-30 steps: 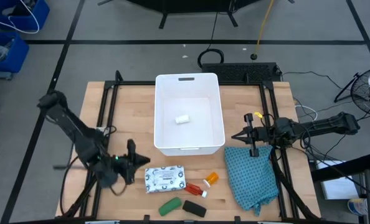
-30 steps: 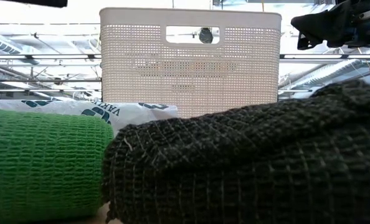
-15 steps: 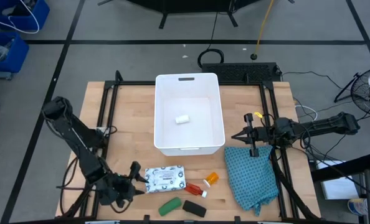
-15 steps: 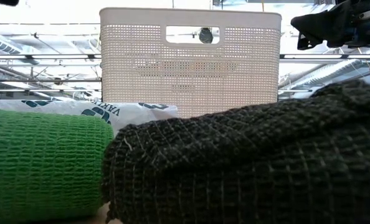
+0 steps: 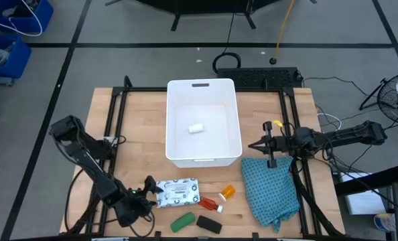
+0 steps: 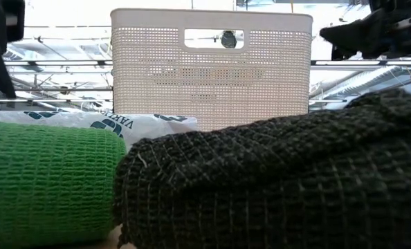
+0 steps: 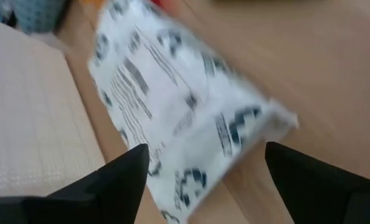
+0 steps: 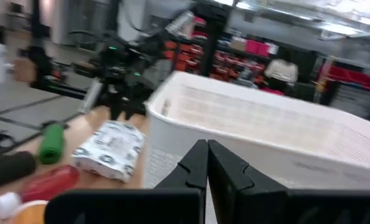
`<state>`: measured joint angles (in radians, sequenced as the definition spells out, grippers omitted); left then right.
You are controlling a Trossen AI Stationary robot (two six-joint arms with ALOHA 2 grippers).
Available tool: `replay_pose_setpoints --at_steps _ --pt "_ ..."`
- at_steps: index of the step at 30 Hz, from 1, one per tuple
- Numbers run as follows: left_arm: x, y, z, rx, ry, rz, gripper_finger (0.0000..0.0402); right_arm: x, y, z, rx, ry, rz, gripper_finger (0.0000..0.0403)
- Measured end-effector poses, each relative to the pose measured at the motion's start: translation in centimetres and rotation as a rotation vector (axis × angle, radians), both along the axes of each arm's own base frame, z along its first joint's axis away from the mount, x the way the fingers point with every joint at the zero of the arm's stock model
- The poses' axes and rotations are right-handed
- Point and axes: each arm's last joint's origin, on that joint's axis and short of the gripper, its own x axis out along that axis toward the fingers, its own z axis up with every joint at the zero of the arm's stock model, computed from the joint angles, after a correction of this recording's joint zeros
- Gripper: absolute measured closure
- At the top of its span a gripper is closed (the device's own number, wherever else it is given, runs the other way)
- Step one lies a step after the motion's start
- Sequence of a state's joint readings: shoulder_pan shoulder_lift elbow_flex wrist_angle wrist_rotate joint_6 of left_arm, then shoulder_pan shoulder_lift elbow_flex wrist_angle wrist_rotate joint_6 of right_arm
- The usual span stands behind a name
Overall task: Pick & place medical supplies in basket/bin
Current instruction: Put the white mailer bag into the white bin
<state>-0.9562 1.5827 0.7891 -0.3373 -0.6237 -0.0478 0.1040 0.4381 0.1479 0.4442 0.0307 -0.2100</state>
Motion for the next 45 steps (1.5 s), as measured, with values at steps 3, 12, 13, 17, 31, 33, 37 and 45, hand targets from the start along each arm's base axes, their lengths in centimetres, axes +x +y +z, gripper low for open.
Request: replay_pose_setpoints --at_steps 3,12,13,17,31,33,37,45 --pt "0.1 0.3 -1.0 0.052 0.037 0.028 0.0086 0.0 -0.1 0.0 0.013 0.002 -0.022 0.0403" --pt "1.3 1.1 -1.8 0.058 0.030 0.119 0.0136 0.0 -0.1 0.0 0.019 0.002 -0.019 0.0403" --pt "1.3 1.2 -1.9 0.047 0.045 0.114 0.0148 0.0 -0.1 0.0 0.017 0.001 -0.019 0.0403" --pt "1.4 1.1 -2.0 0.016 0.095 0.080 0.0225 0.0 -0.1 0.0 0.012 0.001 -0.020 0.0403" --pt "-1.2 0.9 2.4 -0.147 0.071 0.020 0.0398 0.0 -0.1 0.0 0.013 0.001 -0.020 0.0403" --pt "-2.0 0.9 4.0 -0.203 0.017 0.011 0.0399 0.0 -0.1 -0.1 0.013 0.002 -0.020 0.0403" --pt "-3.9 1.0 7.2 -0.336 -0.093 -0.022 0.0399 0.0 -0.1 -0.1 0.012 0.002 -0.020 0.0403" --pt "-7.2 1.9 12.8 -0.400 -0.456 -0.076 0.0400 0.0 -0.1 -0.1 0.015 0.002 -0.020 0.0403"
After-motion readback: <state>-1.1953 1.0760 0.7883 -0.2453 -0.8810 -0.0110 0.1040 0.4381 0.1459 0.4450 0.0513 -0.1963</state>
